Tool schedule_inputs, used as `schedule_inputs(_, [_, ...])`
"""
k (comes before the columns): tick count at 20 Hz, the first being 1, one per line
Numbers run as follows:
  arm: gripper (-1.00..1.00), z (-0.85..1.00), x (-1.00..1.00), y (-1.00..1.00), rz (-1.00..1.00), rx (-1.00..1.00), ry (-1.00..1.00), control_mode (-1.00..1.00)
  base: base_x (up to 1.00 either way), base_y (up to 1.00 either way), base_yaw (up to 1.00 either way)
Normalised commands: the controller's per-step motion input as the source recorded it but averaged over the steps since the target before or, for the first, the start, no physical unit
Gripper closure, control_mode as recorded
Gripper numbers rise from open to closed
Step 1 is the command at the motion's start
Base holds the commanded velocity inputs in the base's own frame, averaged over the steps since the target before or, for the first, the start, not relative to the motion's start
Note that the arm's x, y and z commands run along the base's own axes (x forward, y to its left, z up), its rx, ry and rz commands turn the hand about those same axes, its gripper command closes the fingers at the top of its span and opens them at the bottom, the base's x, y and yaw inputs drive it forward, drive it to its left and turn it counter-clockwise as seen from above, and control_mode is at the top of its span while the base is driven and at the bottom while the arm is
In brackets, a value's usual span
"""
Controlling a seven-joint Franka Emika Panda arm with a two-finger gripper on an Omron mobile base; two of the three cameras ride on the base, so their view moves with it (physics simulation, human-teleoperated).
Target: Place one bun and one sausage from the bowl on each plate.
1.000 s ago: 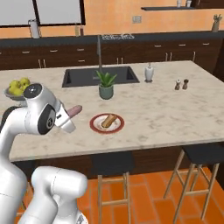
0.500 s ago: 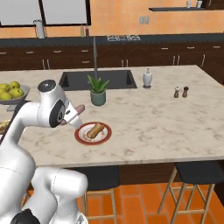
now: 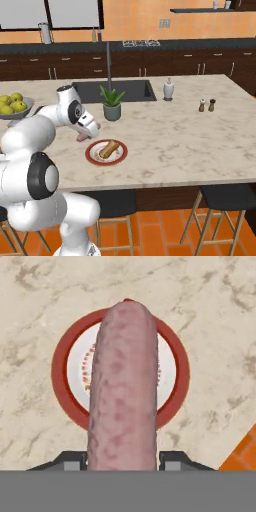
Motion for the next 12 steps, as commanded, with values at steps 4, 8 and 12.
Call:
schedule_inputs(4, [1.0, -1.0, 0.3, -0.19, 0.02, 0.08, -0.14, -1.0, 0.0, 0.0, 0.0])
schedule_inputs(8, [1.0, -0.5, 0.24, -0.08, 0.0, 0.11, -0.11, -1.0, 0.0, 0.0, 0.0])
schedule_inputs(12, [1.0, -0.4, 0.46, 0.0, 0.0, -0.04, -0.06, -1.0, 0.0, 0.0, 0.0])
